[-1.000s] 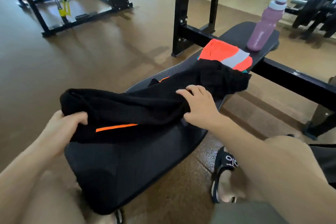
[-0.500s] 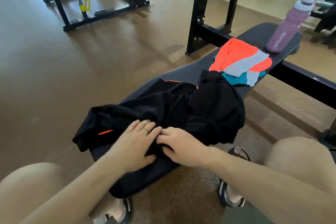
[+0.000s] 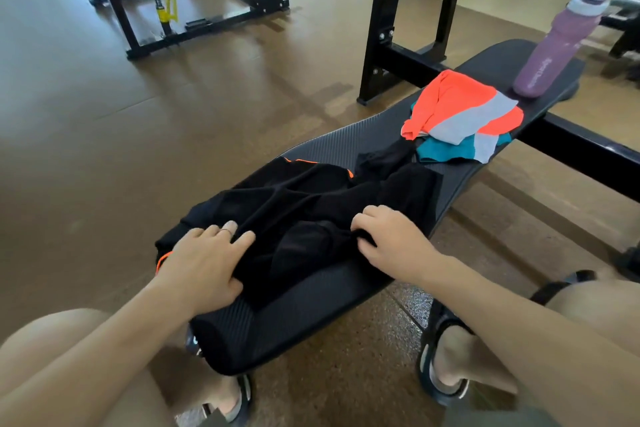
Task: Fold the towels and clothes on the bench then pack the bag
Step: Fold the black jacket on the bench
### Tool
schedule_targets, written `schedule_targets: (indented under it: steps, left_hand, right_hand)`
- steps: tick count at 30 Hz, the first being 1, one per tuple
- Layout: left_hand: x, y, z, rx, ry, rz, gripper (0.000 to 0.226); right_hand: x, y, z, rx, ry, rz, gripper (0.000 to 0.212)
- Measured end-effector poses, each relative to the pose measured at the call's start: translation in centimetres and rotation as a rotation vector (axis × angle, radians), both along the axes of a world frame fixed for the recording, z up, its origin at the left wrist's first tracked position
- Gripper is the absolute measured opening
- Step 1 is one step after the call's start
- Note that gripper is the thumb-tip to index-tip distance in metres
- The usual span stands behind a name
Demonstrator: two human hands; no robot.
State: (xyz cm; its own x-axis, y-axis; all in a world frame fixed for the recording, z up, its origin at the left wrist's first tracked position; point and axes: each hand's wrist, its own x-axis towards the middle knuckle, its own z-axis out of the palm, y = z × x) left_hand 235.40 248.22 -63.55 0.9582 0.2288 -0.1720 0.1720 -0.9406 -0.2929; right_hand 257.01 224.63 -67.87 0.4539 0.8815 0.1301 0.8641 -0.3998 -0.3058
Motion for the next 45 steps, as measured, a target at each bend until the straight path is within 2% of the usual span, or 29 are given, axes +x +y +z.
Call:
schedule_targets:
  steps: [2,5,6,9,10,13,15,17,19,21,22,23,26,29,31,33,35,37,40,45]
  left_hand:
    - [0.5,-1.1,0.0,-0.21,-0.057,-0.062,0.078]
    - [2.4,-2.9,0.0,-0.481,-0.02,-0.083,0.079]
    - [3.0,-3.3,0.0,-0.525,0.01,-0.066,0.073]
    - [4.3,-3.8,0.5,-0.536,0.138,-0.035,0.025]
    - [4.5,-3.7,0.6,-0.532,0.174,-0.032,0.022]
    - [5.0,-3.3,0.8,-0.624,0.162,-0.025,0.027]
    - [5.8,-3.2,0.9,-0.736,0.062,0.018,0.023]
    - [6.9,-3.1,0.9,-0.795,-0.031,0.047,0.021]
    - [8.3,-3.1,0.5,-0.72,-0.075,-0.013,0.054]
    - [9.8,-3.1,-0.1,-0.572,-0.031,-0.093,0.077]
    - [10.4,-3.3,-0.3,-0.518,-0.003,-0.122,0.078]
    - [10.9,-3.3,-0.6,-0.497,0.013,-0.133,0.071]
    - [11.7,-3.9,-0.5,-0.498,-0.02,-0.091,0.023]
    - [12.4,-4.2,0.5,-0.512,-0.047,-0.041,0.024]
    - [12.9,-4.1,1.4,-0.532,-0.1,-0.007,0.024]
    - [13.1,-3.7,2.0,-0.556,-0.105,0.017,0.027]
    - [13.1,-3.4,2.2,-0.554,-0.029,0.026,0.026]
    - [13.0,-3.5,1.8,-0.586,0.061,0.06,0.016]
    - [13.2,-4.1,0.9,-0.83,0.103,0.176,0.013]
    - [13.1,-4.3,1.1,-1.073,0.05,0.178,0.007]
  right_hand:
    - [-1.4,0.4,0.1,0.014,0.07,0.066,0.017]
    - [-2.8,0.6,1.1,-0.041,0.223,0.159,0.012]
    - [-3.1,0.6,1.6,-0.053,0.286,0.183,0.01]
    - [-3.1,0.9,2.7,-0.042,0.488,0.132,0.021]
    - [-2.7,1.1,2.9,-0.011,0.494,0.073,0.025]
    - [-0.5,1.2,2.9,0.024,0.275,-0.136,0.019]
    - [1.0,0.8,2.9,-0.172,0.101,-0.262,0.054]
    - [1.9,0.5,3.2,-0.35,0.061,-0.357,0.073]
    - [2.5,0.5,3.3,-0.419,0.113,-0.384,0.07]
    - [3.2,0.8,3.5,-0.368,0.168,-0.351,0.045]
    - [3.5,0.9,3.7,-0.317,0.194,-0.332,0.031]
    - [3.7,0.9,3.8,-0.267,0.228,-0.318,0.023]
    - [4.6,1.0,4.3,-0.092,0.291,-0.317,0.017]
    - [5.3,0.8,4.6,0.184,0.198,-0.33,0.011]
    - [5.5,0.3,4.5,0.294,0.157,-0.328,0.011]
    - [5.7,-0.4,4.0,0.223,0.214,-0.353,0.027]
    - [6.0,-1.3,3.6,-0.063,0.381,-0.418,0.063]
    - [6.2,-1.7,3.3,-0.275,0.419,-0.412,0.083]
    - [6.2,-1.7,3.1,-0.231,0.4,-0.381,0.083]
    - [7.4,-1.0,3.8,-0.083,0.692,-0.576,0.097]
